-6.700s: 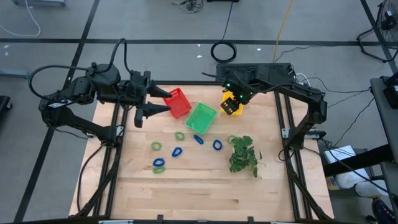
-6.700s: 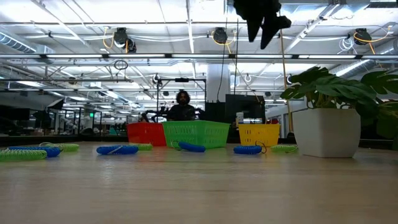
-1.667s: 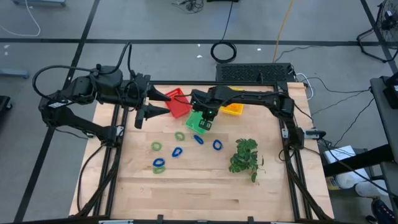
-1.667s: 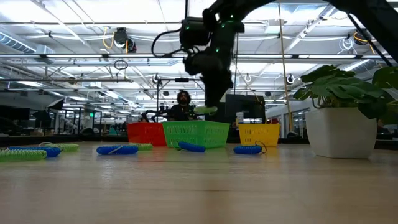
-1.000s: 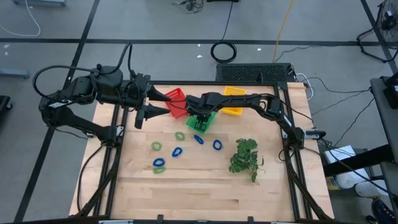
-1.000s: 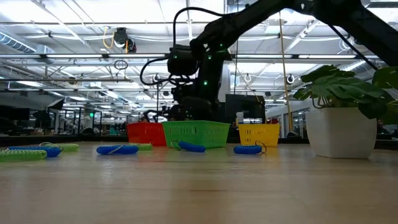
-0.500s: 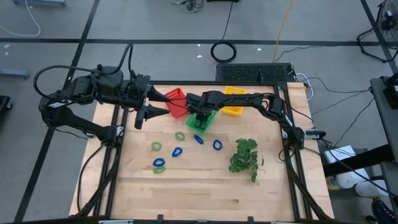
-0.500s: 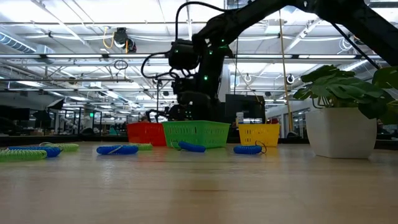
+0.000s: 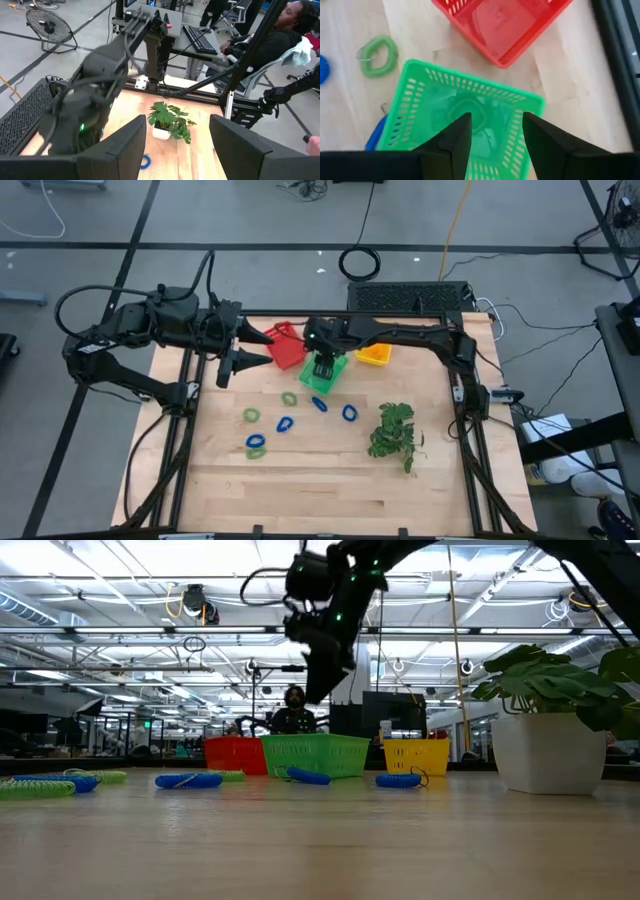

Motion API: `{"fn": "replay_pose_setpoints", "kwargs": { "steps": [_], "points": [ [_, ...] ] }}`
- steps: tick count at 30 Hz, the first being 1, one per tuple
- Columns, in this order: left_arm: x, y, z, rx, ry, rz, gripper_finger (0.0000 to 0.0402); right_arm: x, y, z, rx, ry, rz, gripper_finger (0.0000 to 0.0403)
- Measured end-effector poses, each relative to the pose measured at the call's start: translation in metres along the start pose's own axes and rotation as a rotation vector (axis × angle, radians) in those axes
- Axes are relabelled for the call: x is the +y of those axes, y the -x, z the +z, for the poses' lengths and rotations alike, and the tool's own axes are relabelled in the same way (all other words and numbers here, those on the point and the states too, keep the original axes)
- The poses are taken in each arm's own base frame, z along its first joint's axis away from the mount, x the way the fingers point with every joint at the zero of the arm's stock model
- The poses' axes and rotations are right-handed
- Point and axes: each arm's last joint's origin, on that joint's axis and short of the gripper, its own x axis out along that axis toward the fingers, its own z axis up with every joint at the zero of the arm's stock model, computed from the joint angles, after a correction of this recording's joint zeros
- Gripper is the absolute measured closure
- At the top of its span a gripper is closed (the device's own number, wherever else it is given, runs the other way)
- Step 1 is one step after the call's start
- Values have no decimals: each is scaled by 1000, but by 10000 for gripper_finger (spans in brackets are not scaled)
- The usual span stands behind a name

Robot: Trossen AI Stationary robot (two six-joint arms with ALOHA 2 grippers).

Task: Sort spring keychains
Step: Put the blue spring keychain into the red bin

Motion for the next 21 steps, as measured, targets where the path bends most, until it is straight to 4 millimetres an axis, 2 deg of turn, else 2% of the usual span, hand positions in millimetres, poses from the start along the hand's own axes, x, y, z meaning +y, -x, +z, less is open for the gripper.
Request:
{"fn": "replay_pose_setpoints", "kwargs": {
  "steps": [9,16,21],
  "points": [
    [0,0,0,0,0,0,174,-4,59,0,-101,-56,3,239],
    [0,0,0,0,0,0,174,-5,107,-9,-151,-94,10,238],
    [0,0,0,0,0,0,174,1,133,-14,-198,-89,24,238]
  ]
}}
